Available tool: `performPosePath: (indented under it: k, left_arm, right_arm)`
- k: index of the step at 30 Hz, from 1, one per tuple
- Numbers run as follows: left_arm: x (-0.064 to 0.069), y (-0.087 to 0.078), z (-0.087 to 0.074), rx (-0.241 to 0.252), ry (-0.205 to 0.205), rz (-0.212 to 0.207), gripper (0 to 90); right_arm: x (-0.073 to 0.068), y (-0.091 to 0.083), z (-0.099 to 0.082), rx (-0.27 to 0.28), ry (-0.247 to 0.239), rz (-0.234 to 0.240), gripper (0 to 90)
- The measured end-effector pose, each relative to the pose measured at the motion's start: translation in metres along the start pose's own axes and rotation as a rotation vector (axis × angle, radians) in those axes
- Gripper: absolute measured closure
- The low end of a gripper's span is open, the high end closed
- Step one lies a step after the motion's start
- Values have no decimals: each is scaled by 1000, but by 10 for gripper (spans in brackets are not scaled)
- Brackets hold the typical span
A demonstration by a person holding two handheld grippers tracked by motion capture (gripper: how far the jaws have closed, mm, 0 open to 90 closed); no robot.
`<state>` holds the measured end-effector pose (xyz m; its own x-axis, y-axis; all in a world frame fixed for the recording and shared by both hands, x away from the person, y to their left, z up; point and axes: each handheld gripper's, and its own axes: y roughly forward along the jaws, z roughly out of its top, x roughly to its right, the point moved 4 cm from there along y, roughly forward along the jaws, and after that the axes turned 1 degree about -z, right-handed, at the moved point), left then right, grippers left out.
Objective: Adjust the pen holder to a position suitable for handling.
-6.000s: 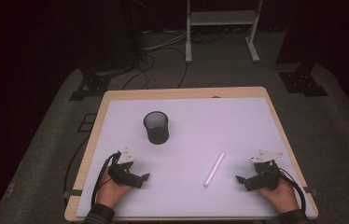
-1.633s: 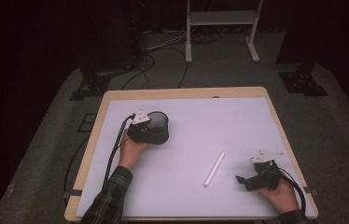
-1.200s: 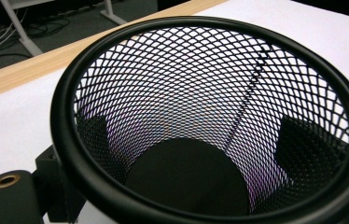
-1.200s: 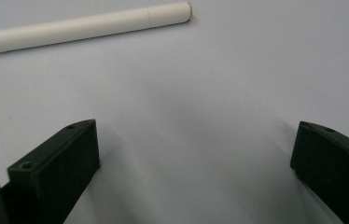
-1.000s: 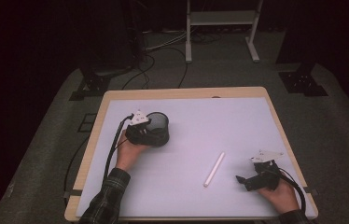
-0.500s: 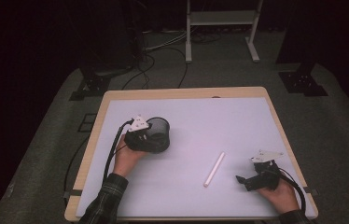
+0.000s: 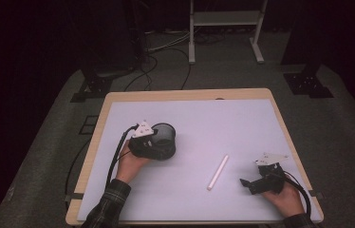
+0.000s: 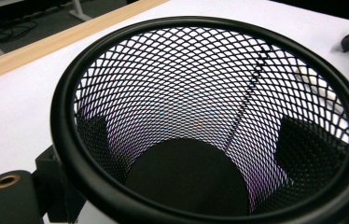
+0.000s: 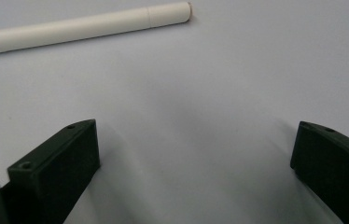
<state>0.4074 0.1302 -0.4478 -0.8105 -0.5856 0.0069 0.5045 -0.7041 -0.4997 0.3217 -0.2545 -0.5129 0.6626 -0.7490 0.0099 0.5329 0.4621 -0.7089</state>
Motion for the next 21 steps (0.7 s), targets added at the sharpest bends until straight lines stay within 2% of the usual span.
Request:
performPosePath:
  k: [21]
  left_arm:
    - [41, 19, 8, -28, 70, -102, 96]
  right_arm:
    - [0, 0, 0, -1, 1, 0, 2]
